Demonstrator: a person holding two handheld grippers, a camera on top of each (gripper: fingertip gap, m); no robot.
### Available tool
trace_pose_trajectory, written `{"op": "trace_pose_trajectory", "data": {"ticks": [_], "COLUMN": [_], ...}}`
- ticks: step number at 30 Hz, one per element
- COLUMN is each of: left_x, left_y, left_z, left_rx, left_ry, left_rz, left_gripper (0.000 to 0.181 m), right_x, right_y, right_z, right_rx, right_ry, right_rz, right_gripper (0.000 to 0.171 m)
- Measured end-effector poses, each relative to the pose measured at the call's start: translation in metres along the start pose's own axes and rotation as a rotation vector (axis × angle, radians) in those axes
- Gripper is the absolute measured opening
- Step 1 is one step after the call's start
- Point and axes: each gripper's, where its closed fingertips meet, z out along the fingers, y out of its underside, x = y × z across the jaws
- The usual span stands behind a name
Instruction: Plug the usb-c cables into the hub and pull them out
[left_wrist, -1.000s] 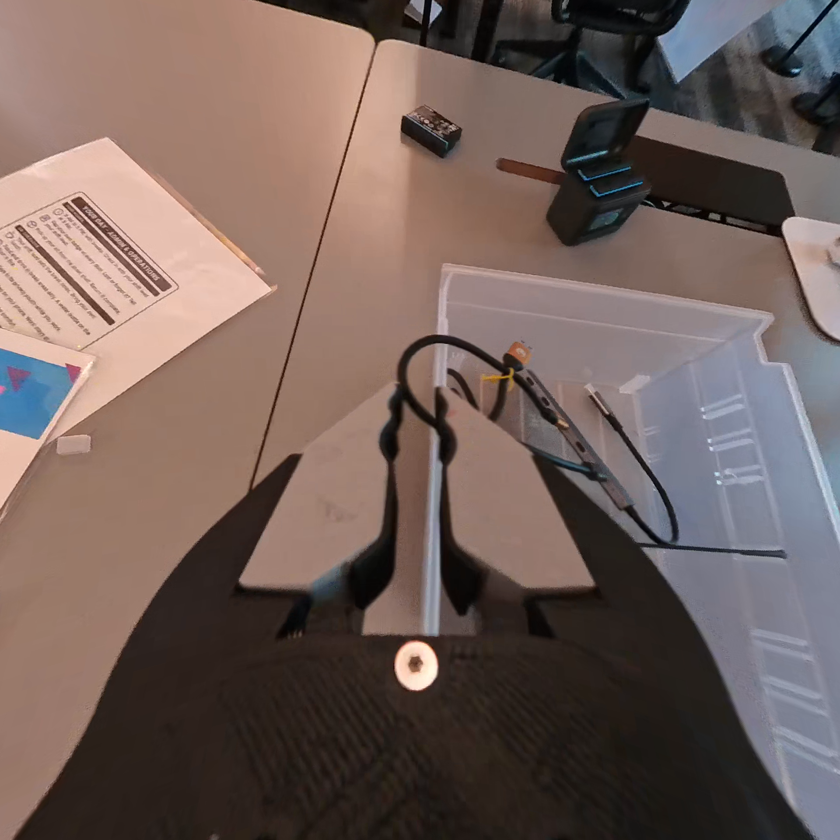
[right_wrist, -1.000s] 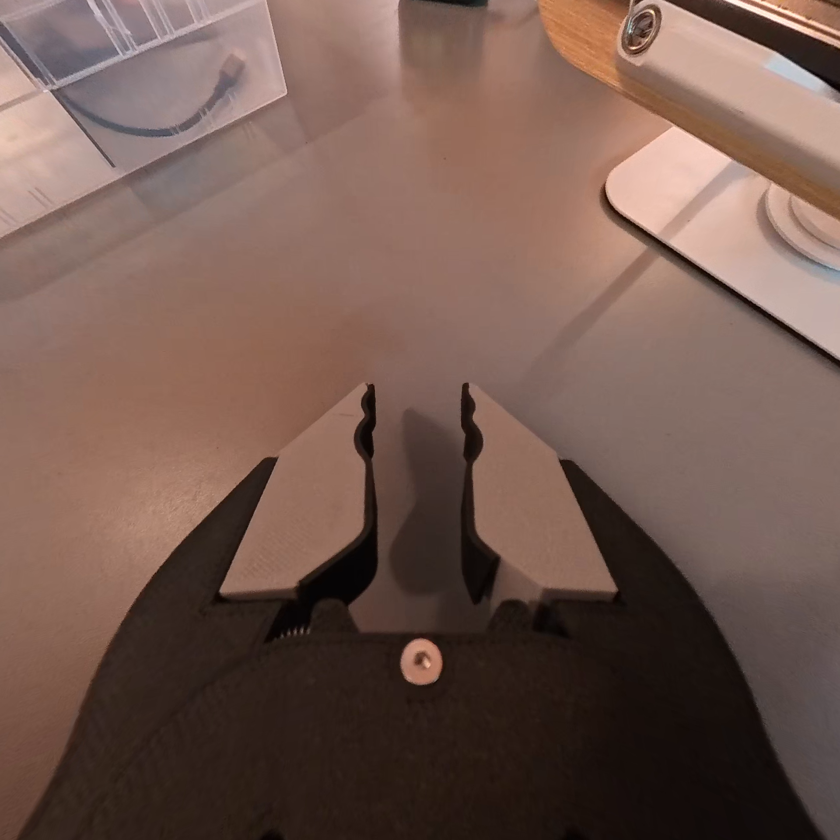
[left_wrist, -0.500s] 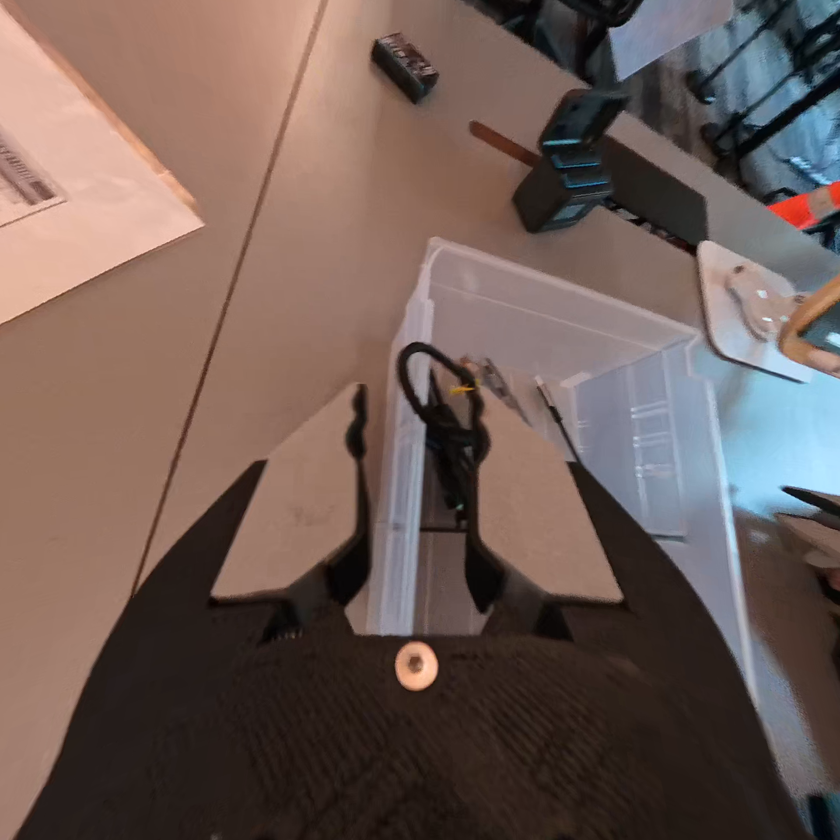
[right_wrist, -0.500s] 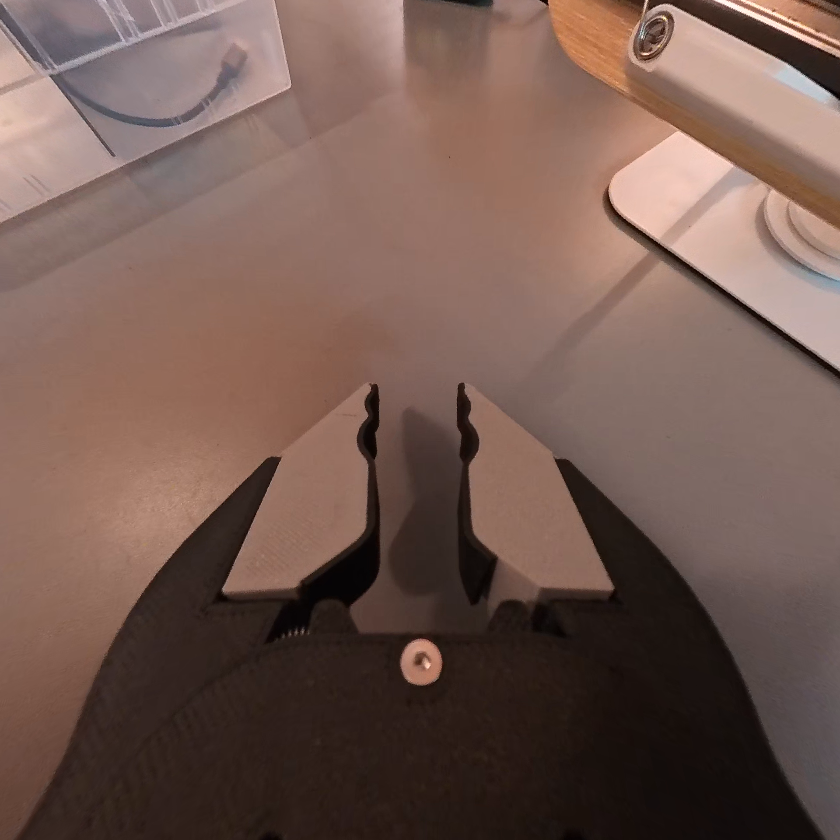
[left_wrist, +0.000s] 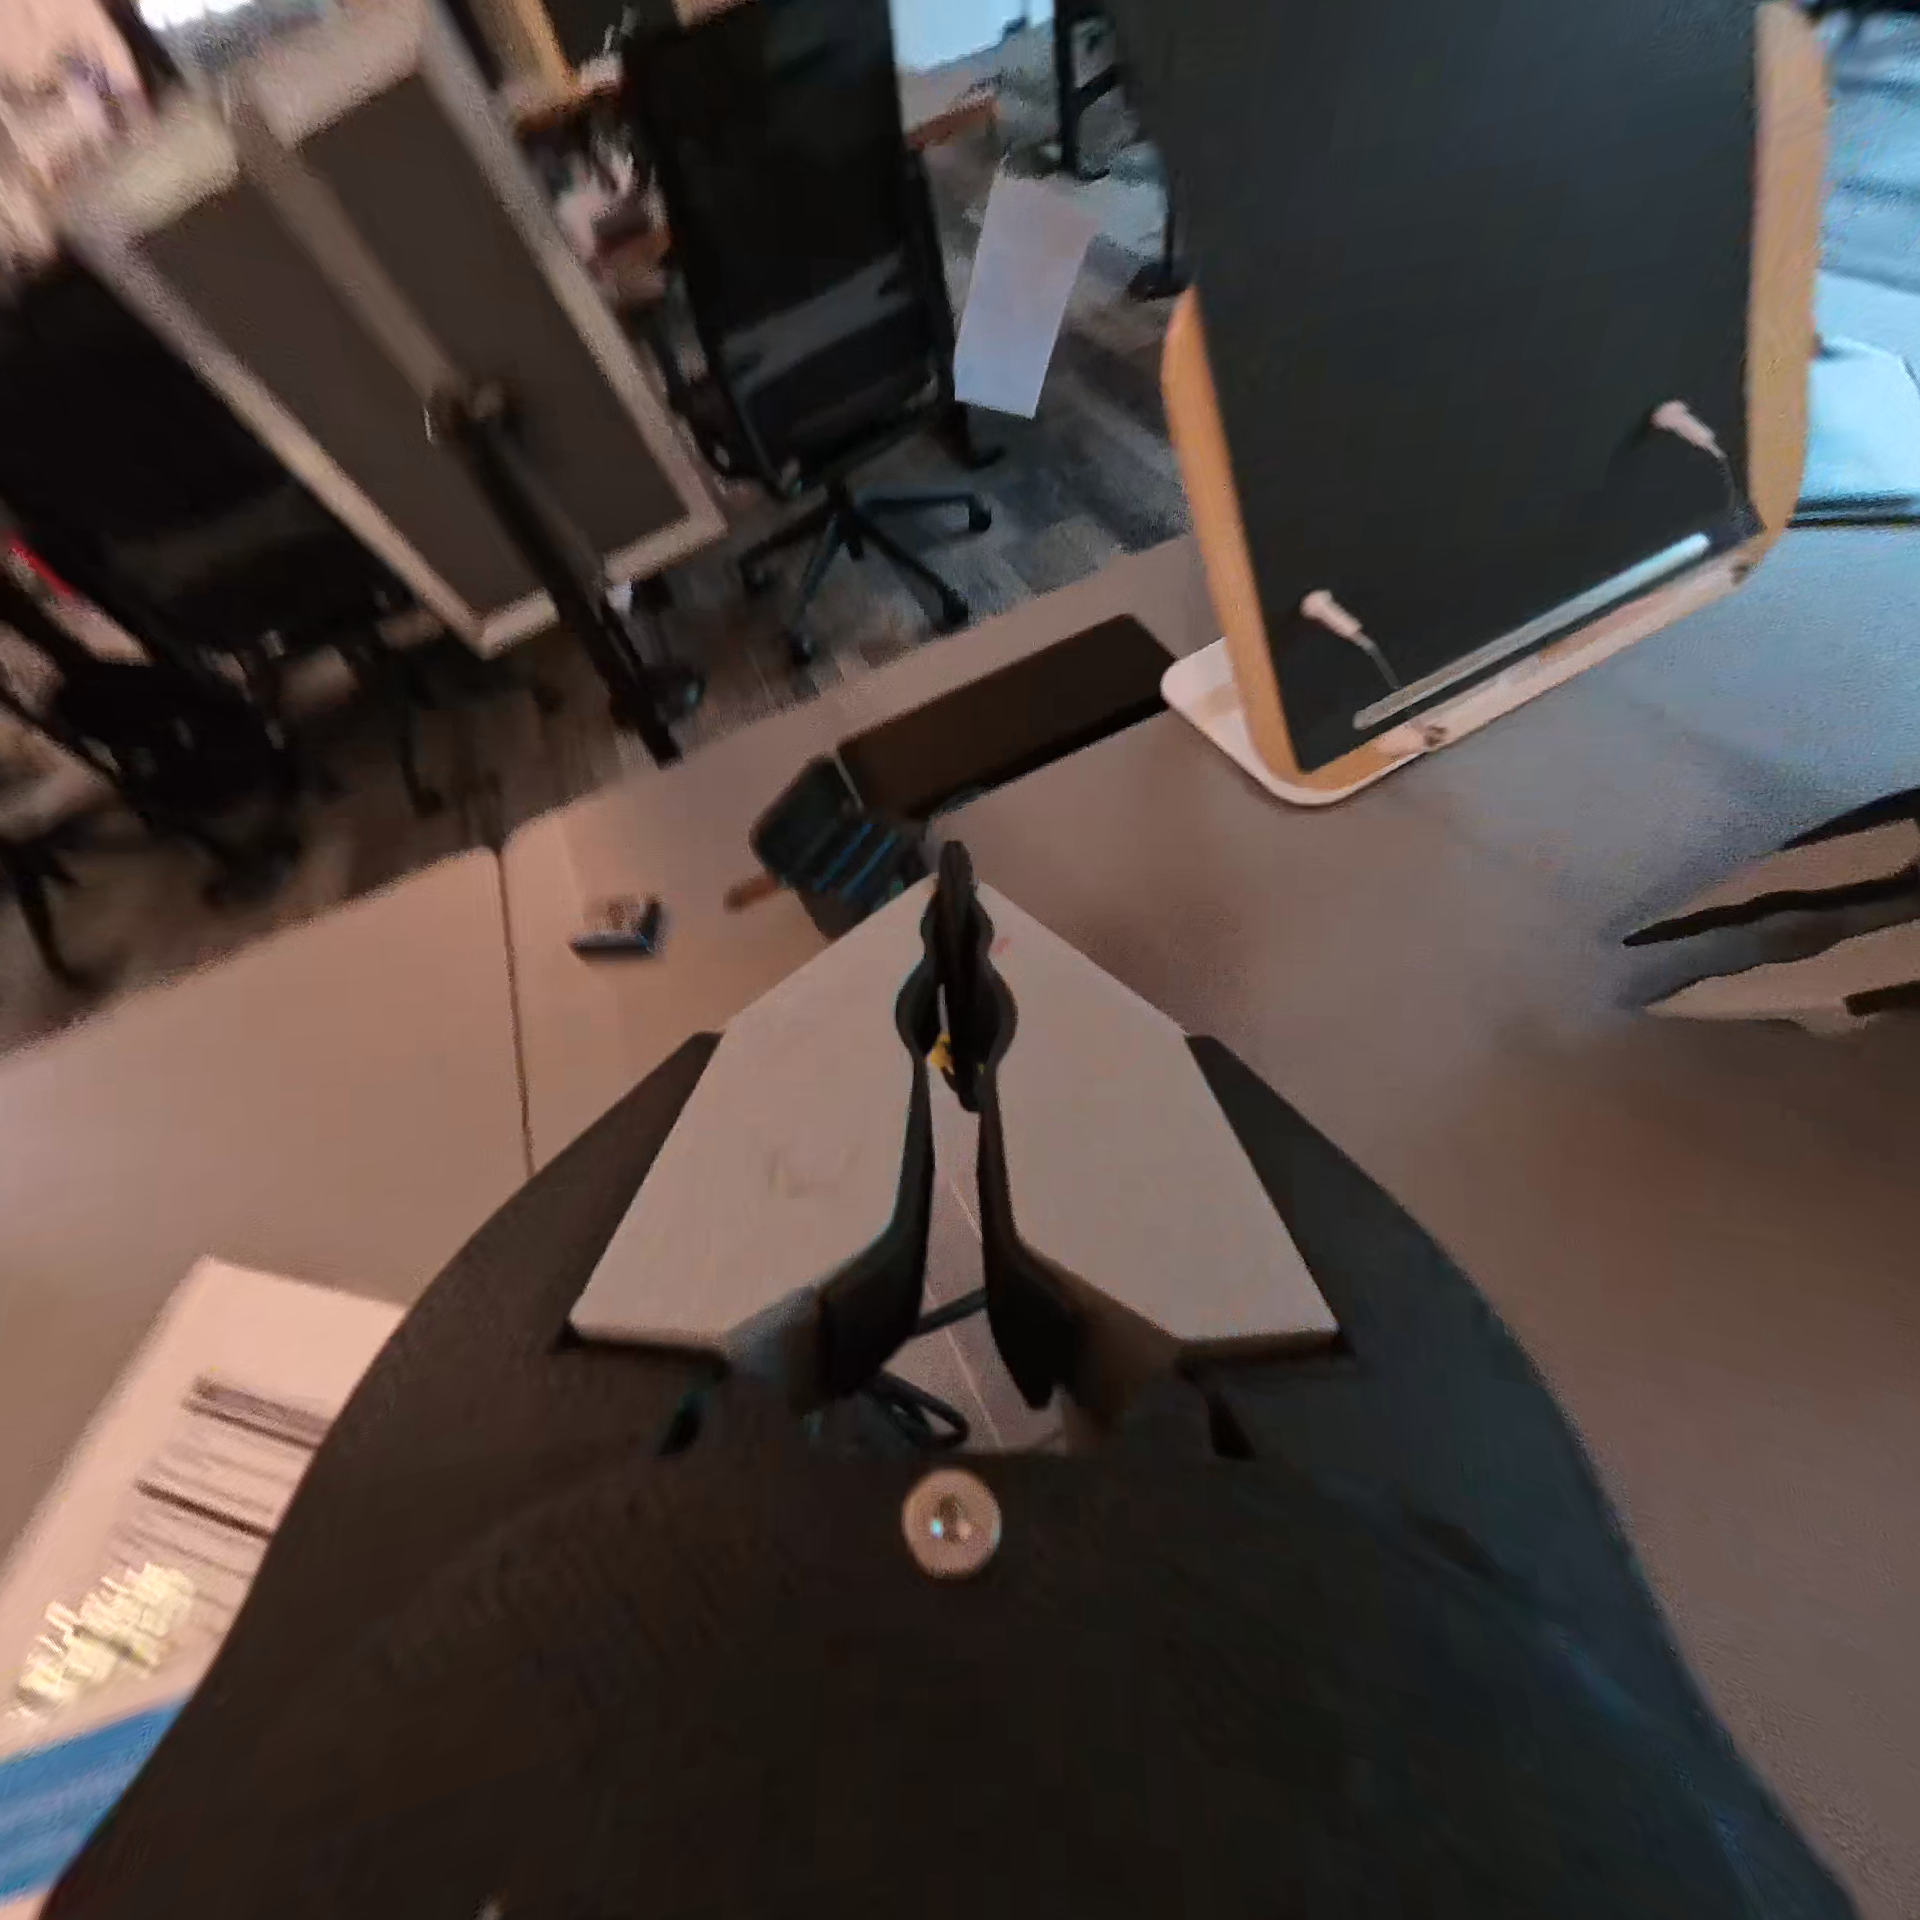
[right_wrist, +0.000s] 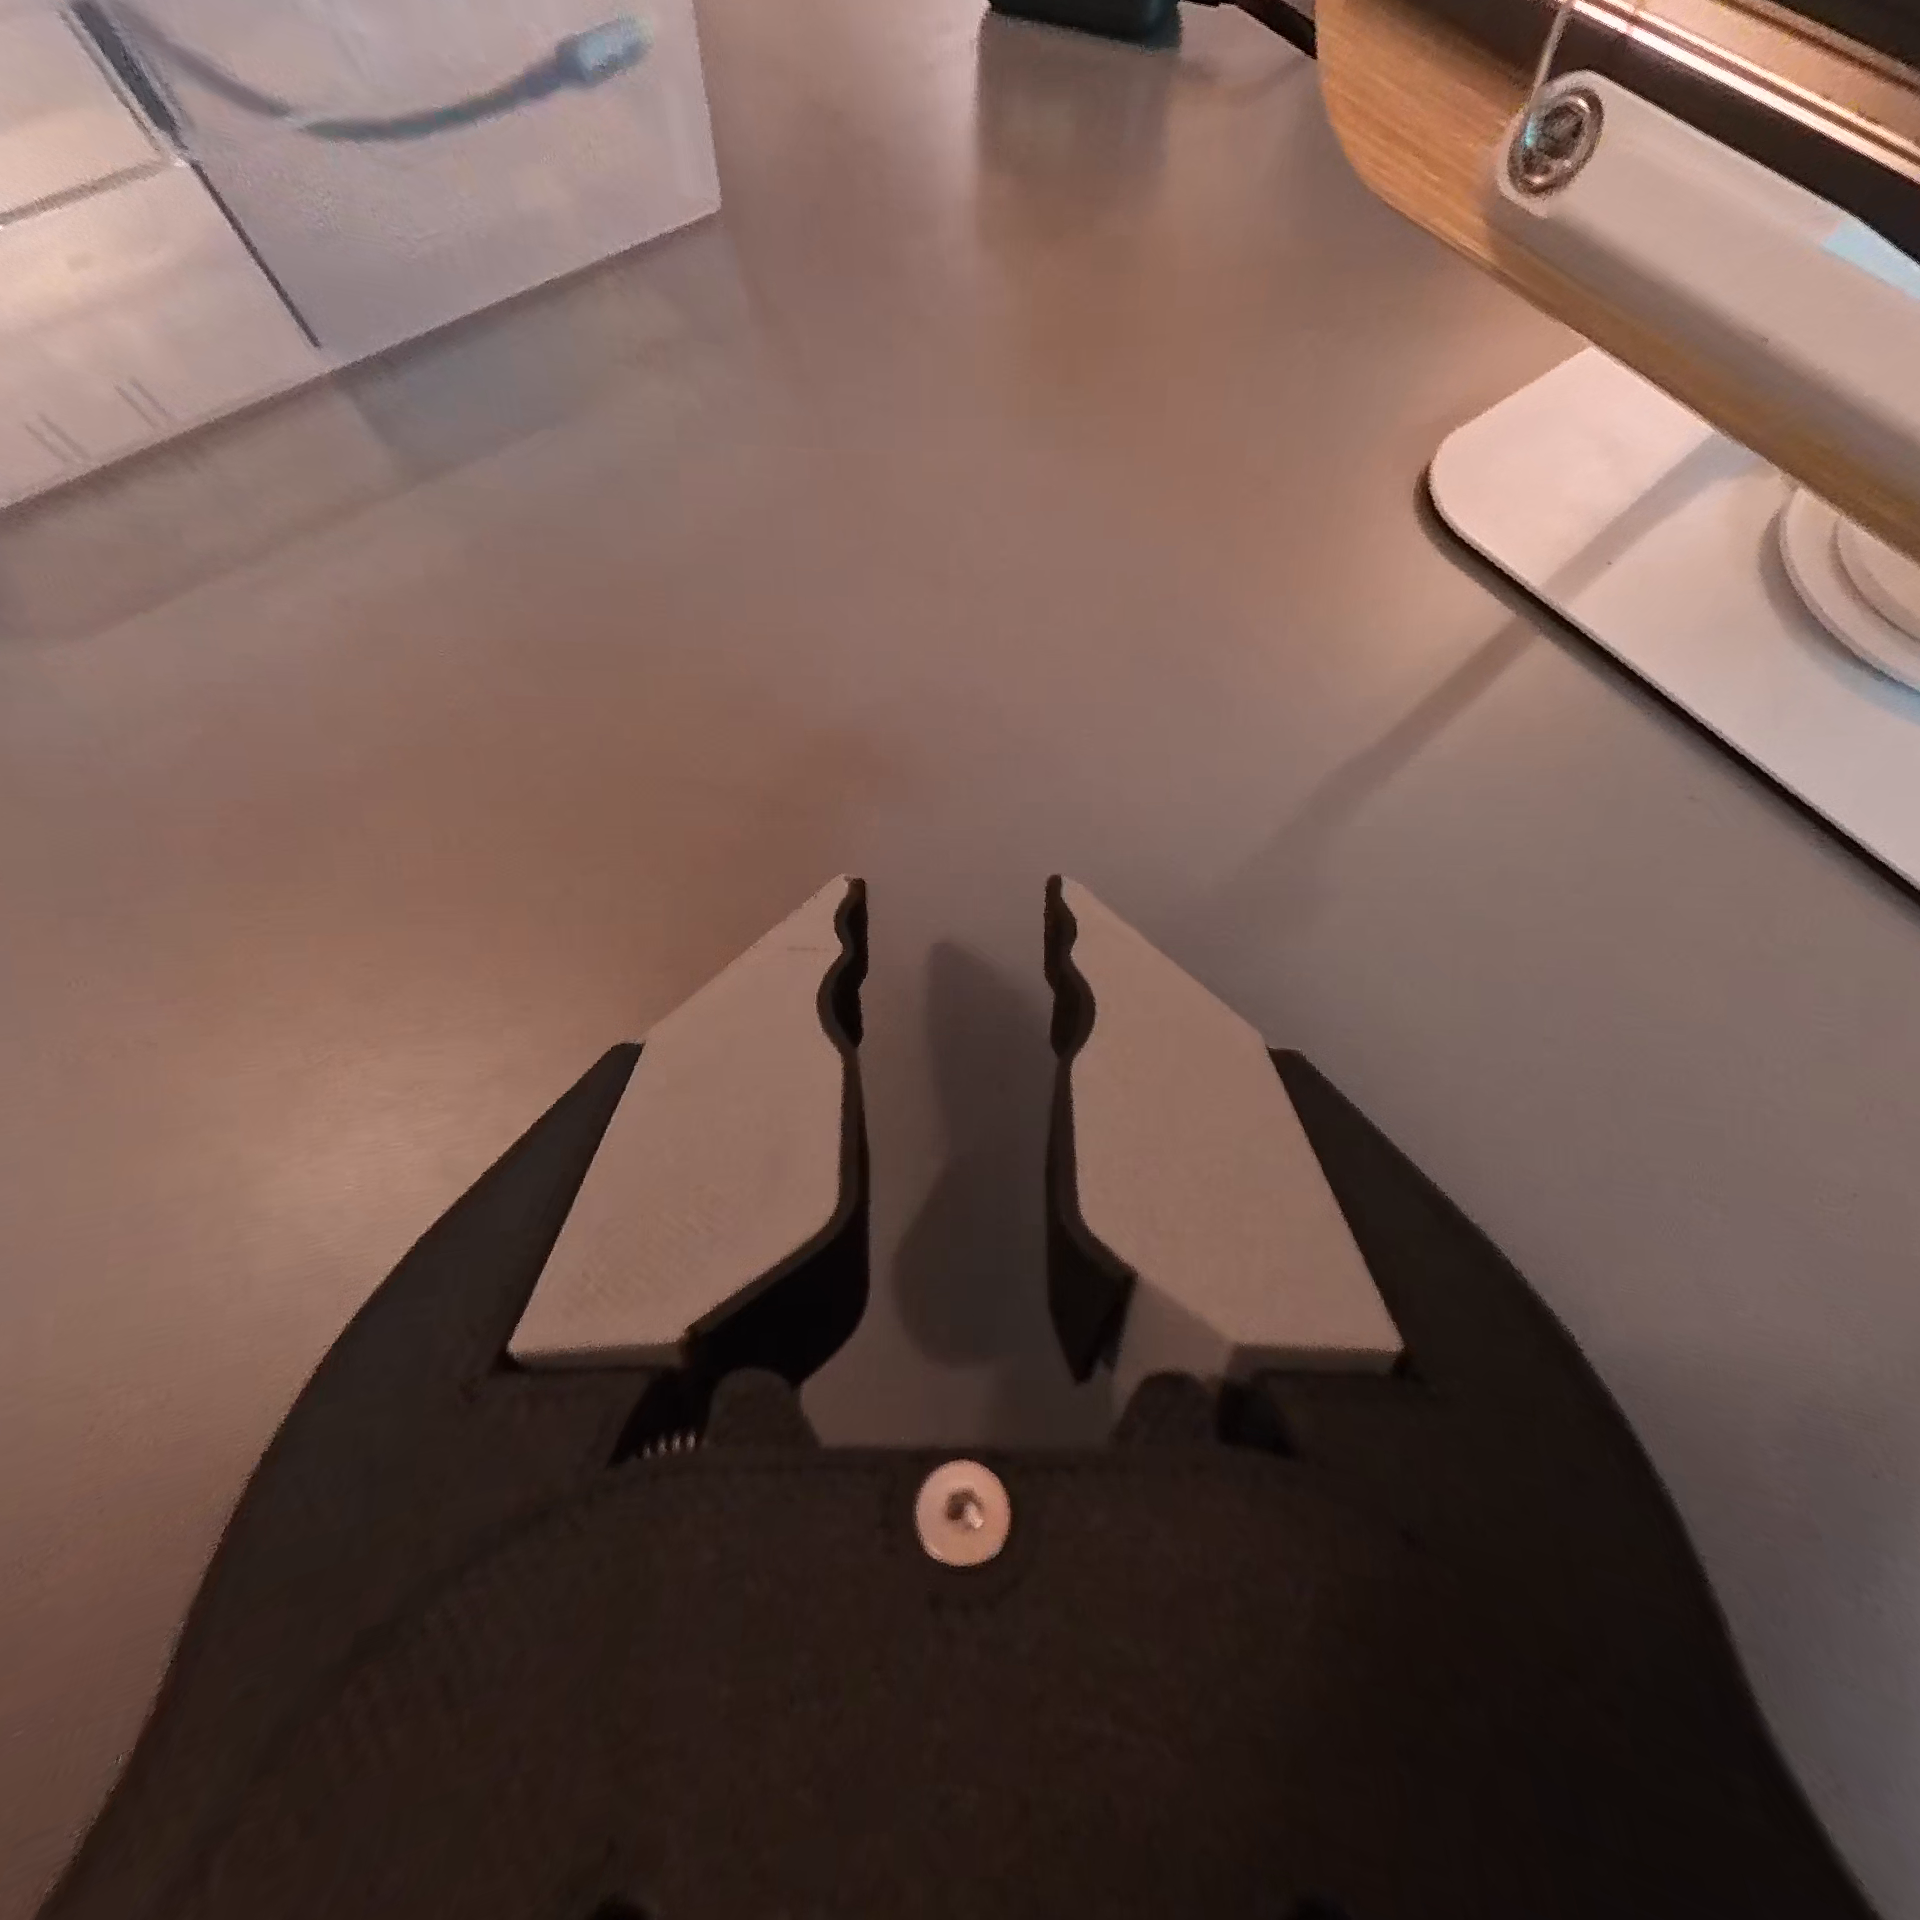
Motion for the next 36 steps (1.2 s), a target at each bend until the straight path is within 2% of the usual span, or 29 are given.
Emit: {"op": "trace_pose_trajectory", "data": {"ticks": [5,8,14,20,23,28,30,33,35,36], "left_x": [0.060,0.096,0.151,0.167,0.187,0.217,0.226,0.238,0.244,0.246], "left_y": [-0.066,-0.082,-0.098,-0.157,-0.150,-0.125,-0.117,-0.107,-0.099,-0.095], "left_z": [-0.015,-0.019,-0.027,-0.066,-0.063,-0.049,-0.044,-0.039,-0.035,-0.032], "left_rx": [0.102,0.125,0.172,0.302,0.257,0.233,0.219,0.211,0.204,0.198], "left_ry": [0.071,0.137,0.191,0.110,0.171,0.226,0.269,0.328,0.349,0.356], "left_rz": [0.181,0.249,0.388,0.527,0.568,0.611,0.600,0.612,0.628,0.629], "left_gripper": [0.000,0.000,0.000,0.000,0.000,0.000,0.000,0.000,0.000,0.000], "right_x": [-0.013,-0.028,-0.068,-0.071,-0.074,-0.086,-0.080,-0.052,-0.008,0.011], "right_y": [-0.012,-0.026,-0.045,-0.040,-0.037,-0.038,-0.036,-0.031,-0.022,-0.019], "right_z": [-0.007,-0.018,-0.045,-0.039,-0.042,-0.068,-0.068,-0.061,-0.053,-0.053], "right_rx": [0.057,0.135,0.234,0.200,0.172,0.197,0.191,0.150,0.096,0.087], "right_ry": [-0.080,-0.189,-0.490,-0.484,-0.515,-0.664,-0.609,-0.438,-0.187,-0.089], "right_rz": [-0.017,-0.013,0.035,0.014,0.017,-0.002,-0.040,-0.056,-0.005,0.025], "right_gripper": [0.035,0.039,0.062,0.063,0.066,0.063,0.061,0.052,0.036,0.040]}}
